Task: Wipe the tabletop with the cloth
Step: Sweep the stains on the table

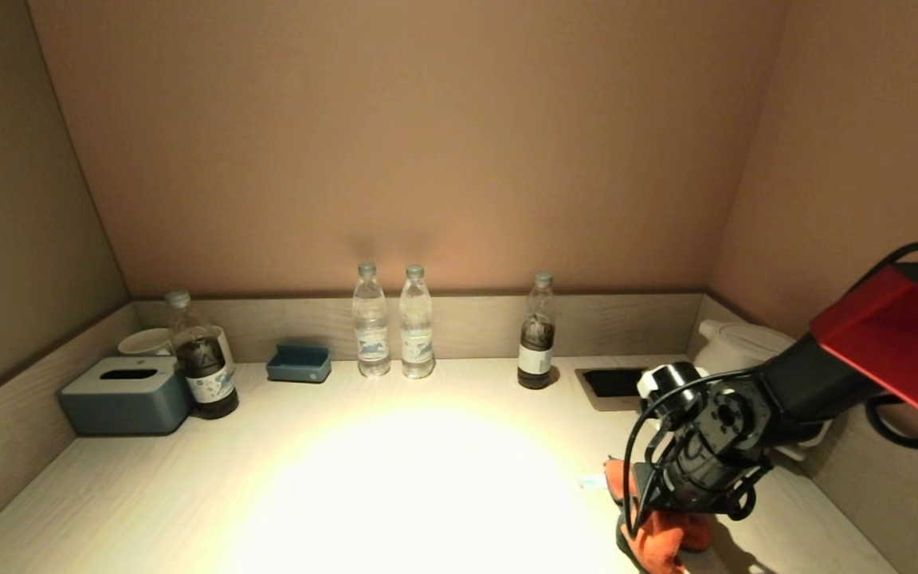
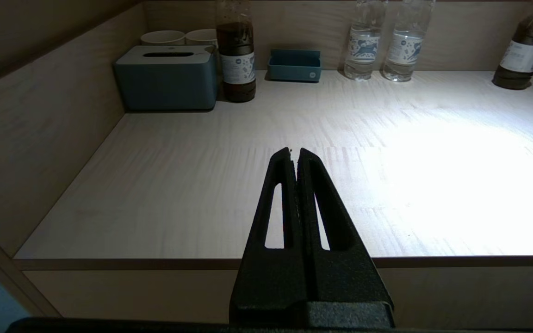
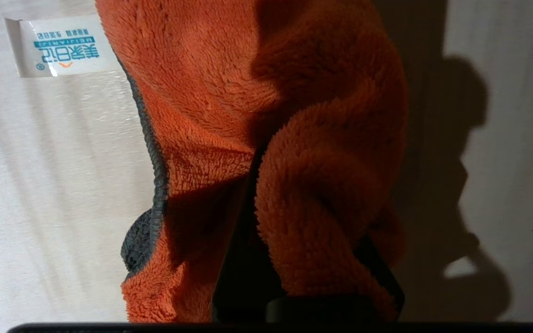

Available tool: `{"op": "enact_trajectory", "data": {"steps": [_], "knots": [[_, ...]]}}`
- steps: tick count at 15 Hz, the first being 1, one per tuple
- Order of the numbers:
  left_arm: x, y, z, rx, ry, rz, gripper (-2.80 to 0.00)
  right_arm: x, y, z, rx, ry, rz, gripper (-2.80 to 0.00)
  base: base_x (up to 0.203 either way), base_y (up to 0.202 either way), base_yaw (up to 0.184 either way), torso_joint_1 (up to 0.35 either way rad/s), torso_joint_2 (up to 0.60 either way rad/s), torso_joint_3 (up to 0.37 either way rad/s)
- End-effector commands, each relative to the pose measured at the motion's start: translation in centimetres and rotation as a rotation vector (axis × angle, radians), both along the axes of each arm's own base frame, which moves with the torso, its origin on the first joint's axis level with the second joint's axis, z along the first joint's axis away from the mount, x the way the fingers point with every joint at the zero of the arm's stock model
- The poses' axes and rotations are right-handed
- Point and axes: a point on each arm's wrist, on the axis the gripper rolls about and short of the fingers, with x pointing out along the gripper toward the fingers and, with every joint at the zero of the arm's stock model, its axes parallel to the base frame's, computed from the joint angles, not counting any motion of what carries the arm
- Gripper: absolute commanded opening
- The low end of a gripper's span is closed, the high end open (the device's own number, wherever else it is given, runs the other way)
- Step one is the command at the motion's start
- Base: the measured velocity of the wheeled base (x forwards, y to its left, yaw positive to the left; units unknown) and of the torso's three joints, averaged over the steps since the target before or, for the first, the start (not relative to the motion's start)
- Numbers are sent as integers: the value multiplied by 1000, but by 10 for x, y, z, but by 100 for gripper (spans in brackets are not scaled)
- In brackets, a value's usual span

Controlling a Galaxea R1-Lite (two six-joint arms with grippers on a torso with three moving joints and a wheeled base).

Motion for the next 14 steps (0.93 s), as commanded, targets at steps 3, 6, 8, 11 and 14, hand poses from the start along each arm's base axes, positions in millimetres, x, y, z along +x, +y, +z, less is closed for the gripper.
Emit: {"op": "enact_trajectory", "data": {"steps": [3,6,8,11,14], "knots": [[0,0,0,0,0,1,-280,-6,-48,7,-3,-3,-22,-280,0,0,0,0,0,0],[0,0,0,0,0,1,-280,-29,-64,14,11,7,-20,-280,0,0,0,0,0,0],[0,0,0,0,0,1,-280,-43,-65,20,26,6,-11,-280,0,0,0,0,0,0],[0,0,0,0,0,1,-280,-66,-62,29,51,-5,10,-280,0,0,0,0,0,0],[0,0,0,0,0,2,-280,-98,-54,40,68,-22,70,-280,0,0,0,0,0,0]]}}
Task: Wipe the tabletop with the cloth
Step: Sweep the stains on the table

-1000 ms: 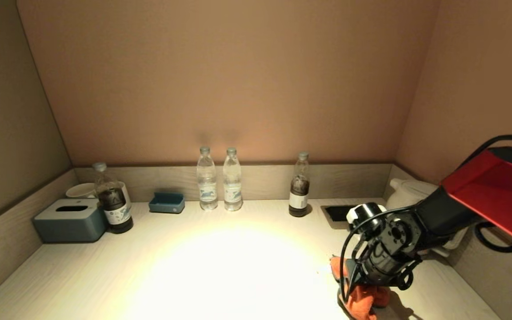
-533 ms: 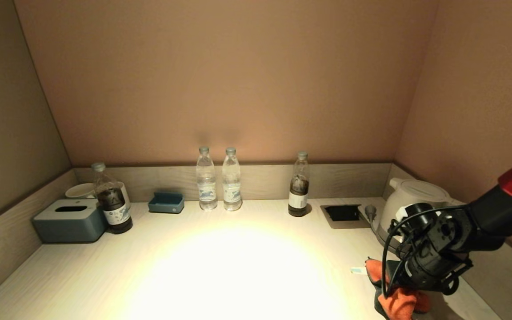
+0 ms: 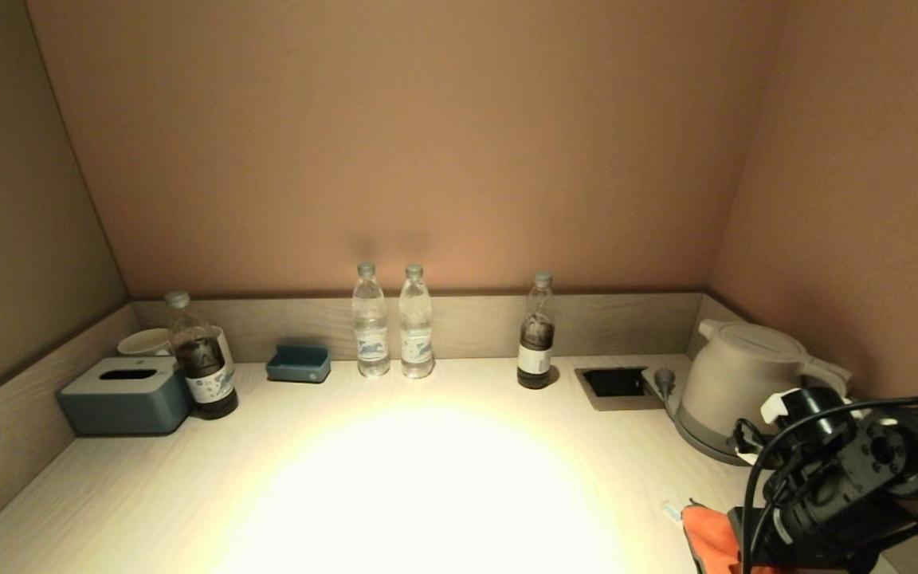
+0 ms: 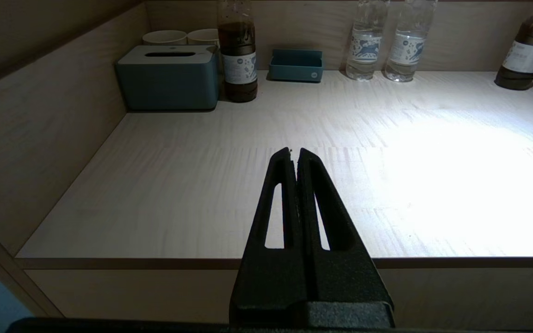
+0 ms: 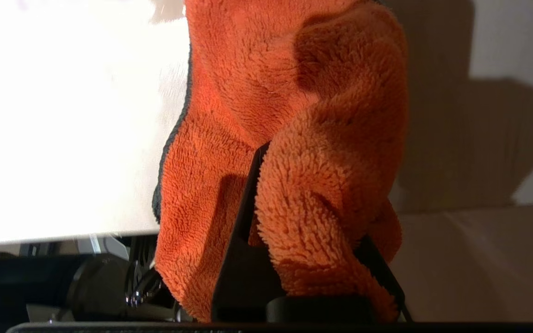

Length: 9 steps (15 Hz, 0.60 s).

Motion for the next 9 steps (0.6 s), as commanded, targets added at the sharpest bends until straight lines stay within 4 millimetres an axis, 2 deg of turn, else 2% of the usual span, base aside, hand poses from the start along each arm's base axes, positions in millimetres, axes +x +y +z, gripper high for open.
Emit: {"op": "enact_trajectory", "data": {"steps": [1,5,9], "knots": [[0,0,0,-1,0,0,-280,-21,13,16,18,-55,76,-280,0,0,0,0,0,0],[0,0,0,-1,0,0,-280,-25,47,17,41,-52,200,-280,0,0,0,0,0,0],[0,0,0,-1,0,0,-280,-19,81,23,74,-81,270,-280,0,0,0,0,0,0]]}}
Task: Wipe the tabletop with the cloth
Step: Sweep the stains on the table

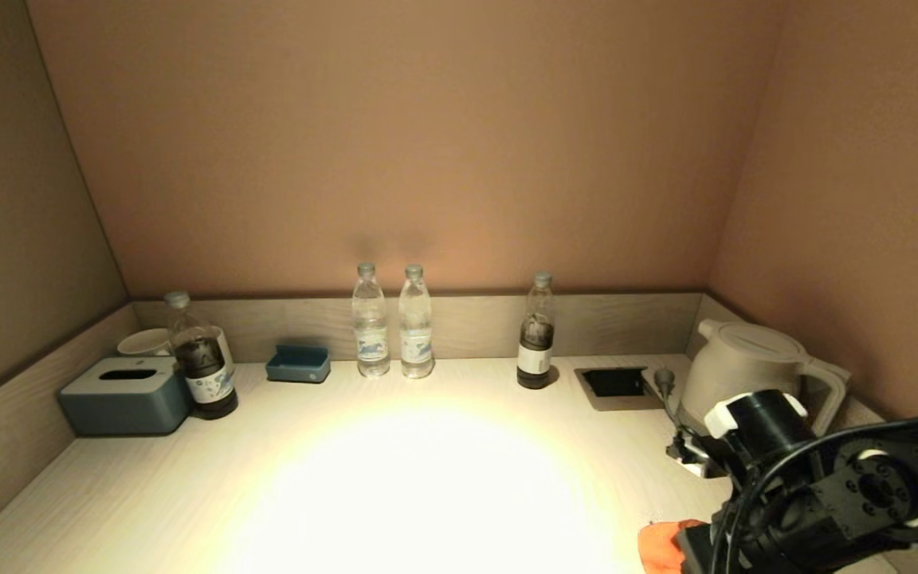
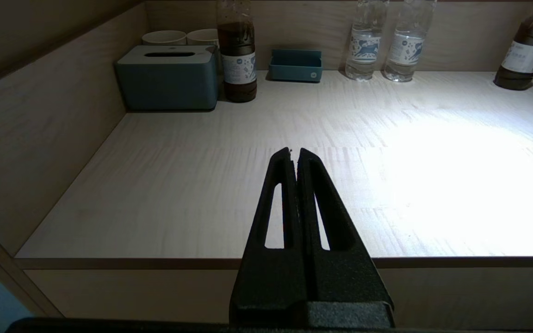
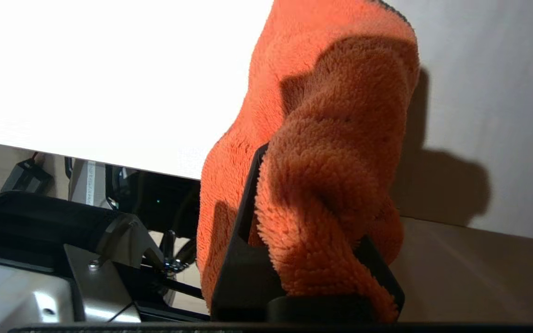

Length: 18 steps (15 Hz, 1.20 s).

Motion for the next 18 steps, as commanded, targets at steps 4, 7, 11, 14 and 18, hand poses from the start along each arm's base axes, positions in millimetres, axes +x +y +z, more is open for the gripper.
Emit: {"op": "enact_trajectory", "data": {"steps": [4,7,11,14,18], "knots": [[0,0,0,-1,0,0,-280,20,49,11,57,-43,63,-280,0,0,0,0,0,0],[0,0,0,-1,0,0,-280,34,79,9,75,-43,101,-280,0,0,0,0,0,0],[0,0,0,-1,0,0,-280,47,113,2,83,-43,171,-280,0,0,0,0,0,0],[0,0,0,-1,0,0,-280,50,128,-1,87,-43,192,-280,0,0,0,0,0,0],[0,0,0,-1,0,0,-280,75,155,-32,33,-16,157,-280,0,0,0,0,0,0]]}}
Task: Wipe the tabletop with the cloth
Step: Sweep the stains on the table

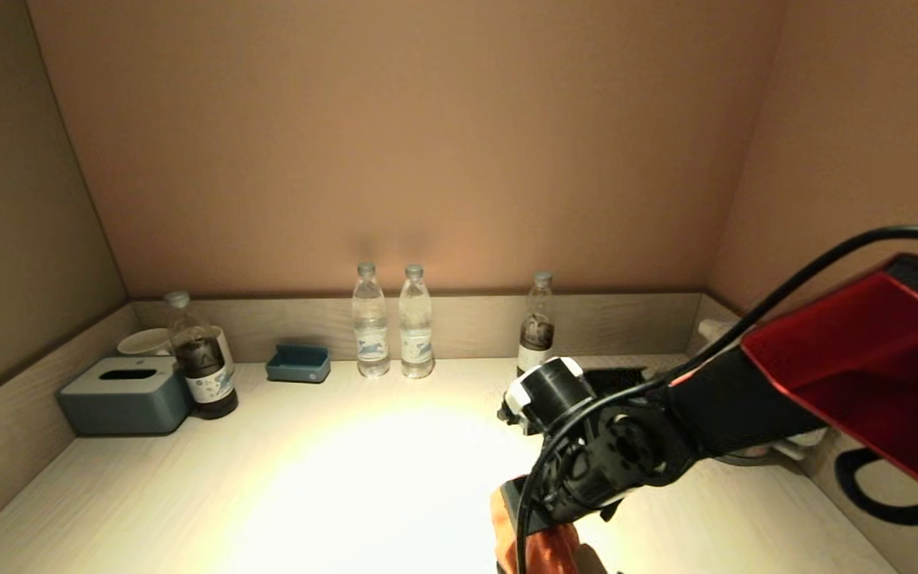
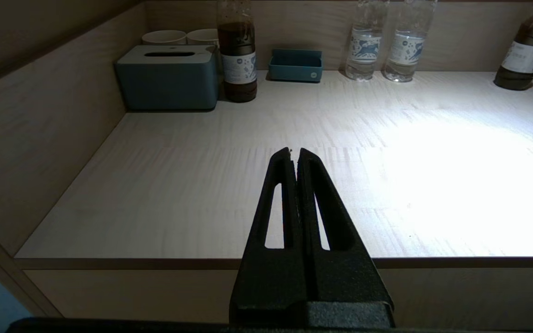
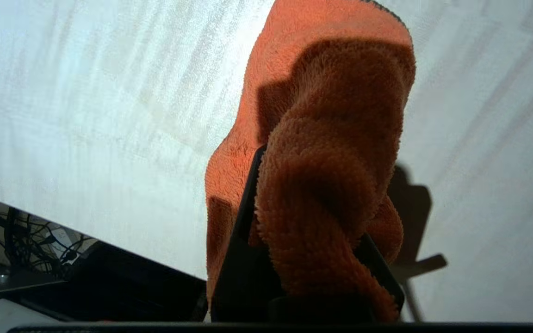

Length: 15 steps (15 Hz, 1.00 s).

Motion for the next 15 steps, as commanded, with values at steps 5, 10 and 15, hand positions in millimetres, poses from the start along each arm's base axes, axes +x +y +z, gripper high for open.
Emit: {"op": "enact_trajectory", "data": {"steps": [5,10,15], "knots": [[0,0,0,-1,0,0,-280,24,4,-40,-92,48,-104,-280,0,0,0,0,0,0],[0,0,0,-1,0,0,-280,40,-64,-44,-116,91,-279,-280,0,0,0,0,0,0],[0,0,0,-1,0,0,-280,49,-145,-39,-137,92,-402,-280,0,0,0,0,0,0]]}}
